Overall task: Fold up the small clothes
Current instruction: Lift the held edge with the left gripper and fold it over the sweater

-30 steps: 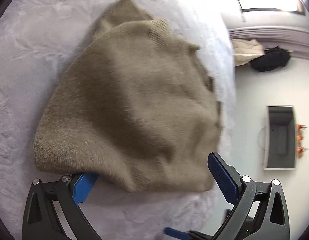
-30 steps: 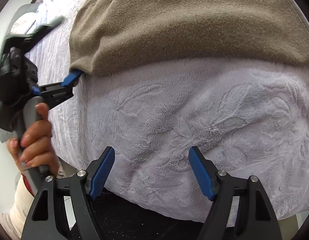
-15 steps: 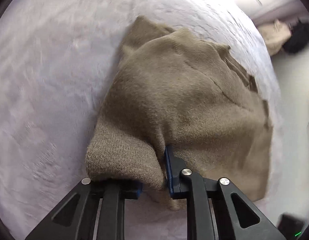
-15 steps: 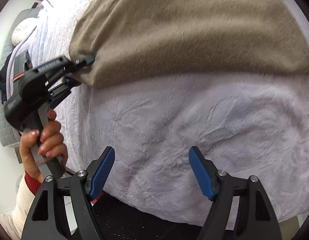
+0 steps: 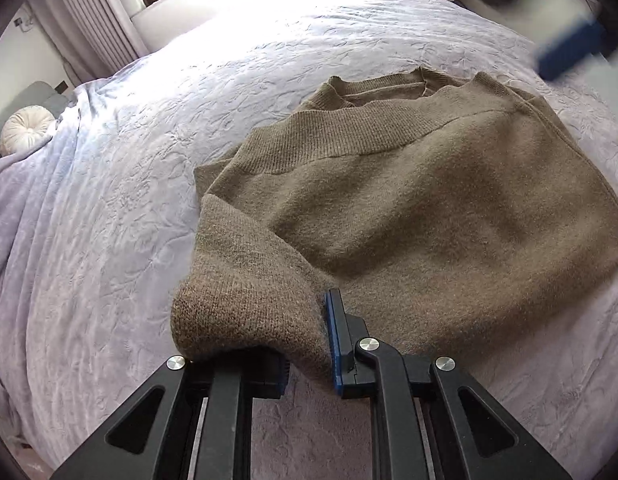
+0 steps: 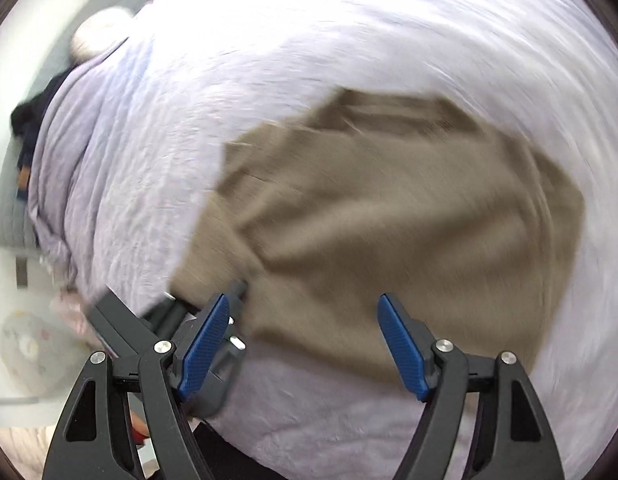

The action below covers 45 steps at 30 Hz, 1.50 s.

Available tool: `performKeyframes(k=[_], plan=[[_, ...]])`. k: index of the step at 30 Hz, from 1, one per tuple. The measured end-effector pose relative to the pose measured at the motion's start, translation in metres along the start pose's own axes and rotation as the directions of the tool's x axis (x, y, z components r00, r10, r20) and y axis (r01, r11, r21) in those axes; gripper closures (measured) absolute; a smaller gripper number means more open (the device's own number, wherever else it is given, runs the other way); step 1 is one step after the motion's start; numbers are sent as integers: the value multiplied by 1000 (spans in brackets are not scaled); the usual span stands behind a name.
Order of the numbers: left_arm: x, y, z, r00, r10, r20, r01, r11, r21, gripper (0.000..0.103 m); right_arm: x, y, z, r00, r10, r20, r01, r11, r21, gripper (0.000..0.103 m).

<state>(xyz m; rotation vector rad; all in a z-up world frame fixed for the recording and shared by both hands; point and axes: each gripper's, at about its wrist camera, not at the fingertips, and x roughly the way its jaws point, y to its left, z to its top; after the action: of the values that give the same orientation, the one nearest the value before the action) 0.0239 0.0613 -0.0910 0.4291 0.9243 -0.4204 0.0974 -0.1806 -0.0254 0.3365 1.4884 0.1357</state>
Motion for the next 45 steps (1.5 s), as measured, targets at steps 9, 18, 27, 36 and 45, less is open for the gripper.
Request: performKeyframes(k=[9,18,27,36,45], plan=[[-1,-25,-22,996,54,77,-68,978,196,86,88,106,90,926,-167,-338,56,947,-315,22],[5,-28,-30,996,45,74,-61,973,222,86,224,158,84,728,-502,-466,225,818,-530,22],[8,-30,-31,996,54,74,-70,970,231,86,268,171,48,615,-704,-354,304,627,-717,60],[6,5,-19,990,-142,10,142,990,-19,86,194,141,55,827,-402,-393,141,825,-547,74],[71,104,-52,800,-600,24,426,538,-727,83,96,45,8,971,-144,-190,103,972,-212,36]])
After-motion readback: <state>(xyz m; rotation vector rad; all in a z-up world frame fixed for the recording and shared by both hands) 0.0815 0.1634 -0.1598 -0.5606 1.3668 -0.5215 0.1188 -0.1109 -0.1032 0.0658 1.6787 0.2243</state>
